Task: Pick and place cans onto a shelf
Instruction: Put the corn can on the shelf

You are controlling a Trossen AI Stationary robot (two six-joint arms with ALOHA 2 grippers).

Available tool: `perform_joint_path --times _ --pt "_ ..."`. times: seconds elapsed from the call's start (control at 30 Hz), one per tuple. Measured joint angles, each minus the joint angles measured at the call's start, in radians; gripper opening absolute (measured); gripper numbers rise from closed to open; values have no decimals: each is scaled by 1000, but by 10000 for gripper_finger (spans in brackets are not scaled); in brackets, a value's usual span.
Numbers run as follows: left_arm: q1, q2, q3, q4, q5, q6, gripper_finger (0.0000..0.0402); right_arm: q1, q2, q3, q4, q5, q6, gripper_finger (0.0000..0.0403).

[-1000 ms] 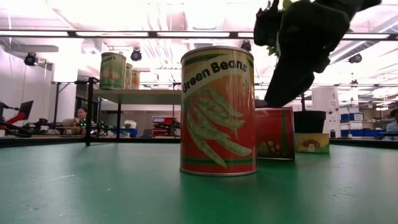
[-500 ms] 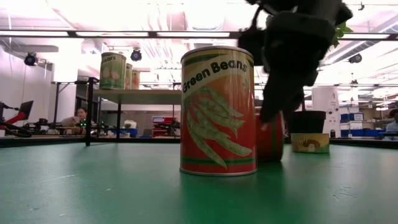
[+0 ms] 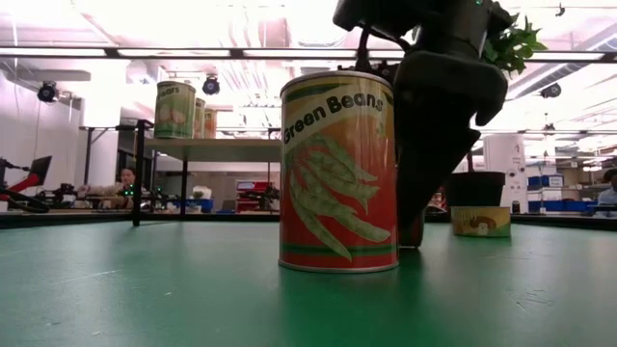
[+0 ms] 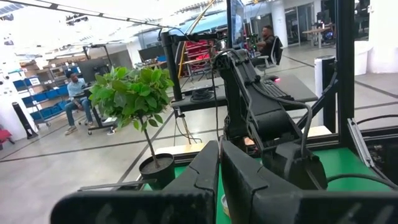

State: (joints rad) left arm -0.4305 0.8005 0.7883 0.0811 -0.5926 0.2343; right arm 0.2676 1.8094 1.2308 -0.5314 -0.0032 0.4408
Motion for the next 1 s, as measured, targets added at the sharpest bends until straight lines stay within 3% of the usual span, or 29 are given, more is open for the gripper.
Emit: perform_joint_path --times 0.07,0.17,0.33,0.43,0.53,0.67,0.77,0.87,1.0 --pt "0 0 0 -1 0 0 0 0 -21 0 -29 20 -8 300" --pt "0 0 -4 5 9 0 0 16 -93 -2 -95 131 -20 300" --pt "0 12 -41 58 16 12 0 81 -265 -52 -75 477 -63 301" --pt "0 36 -57 79 17 -8 0 120 -368 -155 109 733 -154 307" --pt "0 79 -77 156 19 -29 0 136 -437 -322 526 870 -375 308" --pt "0 151 -86 254 74 -36 14 135 -441 -546 1248 809 -708 307" --pt "0 197 -66 244 126 -61 46 134 -413 -648 1620 747 -849 308" --pt "0 249 -50 245 142 -78 98 132 -399 -692 1782 659 -896 310" --pt "4 342 -46 343 142 -56 185 128 -398 -682 1790 569 -905 311"
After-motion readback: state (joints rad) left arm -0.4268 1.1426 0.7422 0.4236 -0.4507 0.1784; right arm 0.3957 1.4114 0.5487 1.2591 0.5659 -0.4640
